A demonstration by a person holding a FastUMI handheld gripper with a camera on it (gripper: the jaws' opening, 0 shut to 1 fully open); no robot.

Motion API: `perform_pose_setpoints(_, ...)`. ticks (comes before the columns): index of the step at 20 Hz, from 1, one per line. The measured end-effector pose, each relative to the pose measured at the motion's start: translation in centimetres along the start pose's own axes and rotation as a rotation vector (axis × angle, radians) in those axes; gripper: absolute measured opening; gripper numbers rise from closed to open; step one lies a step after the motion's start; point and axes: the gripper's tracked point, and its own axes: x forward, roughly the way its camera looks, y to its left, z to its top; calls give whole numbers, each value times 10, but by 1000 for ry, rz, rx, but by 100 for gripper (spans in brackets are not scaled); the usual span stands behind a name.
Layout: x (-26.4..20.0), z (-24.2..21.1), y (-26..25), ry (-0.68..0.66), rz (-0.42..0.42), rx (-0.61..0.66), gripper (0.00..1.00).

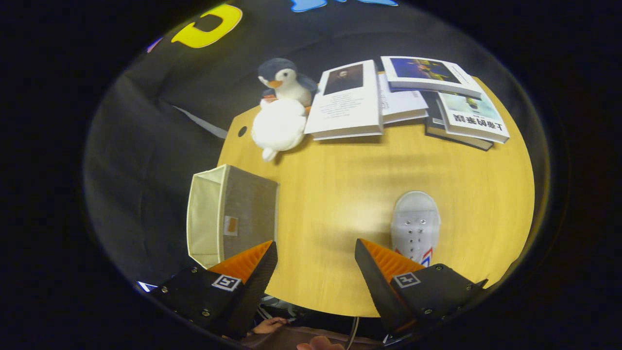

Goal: Open the storage box then place both shoes into the box .Put the left shoe in first, then the right shoe, with the right side of both shoes facing outward in a uniform manner.

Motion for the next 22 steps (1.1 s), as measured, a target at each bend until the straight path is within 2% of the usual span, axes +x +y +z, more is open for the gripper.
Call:
perform_pose_setpoints(5,0,-13,-65,18,-80,85,98)
perform_pose_setpoints(8,4,-25,-99,45,-145,89,98)
perform_pose_setpoints(11,11,-38,-119,77,-156,105,97)
perform_pose_setpoints(15,20,-55,-149,125,-215,79,96)
perform_pose_setpoints(17,28,-64,-160,161,-239,73,92)
perform_pose_setpoints(18,30,-67,-164,181,-244,66,78)
perform_pose_setpoints(21,48,-78,-170,223,-251,36,78)
perform_pose_setpoints(22,51,-76,-168,225,-243,38,67)
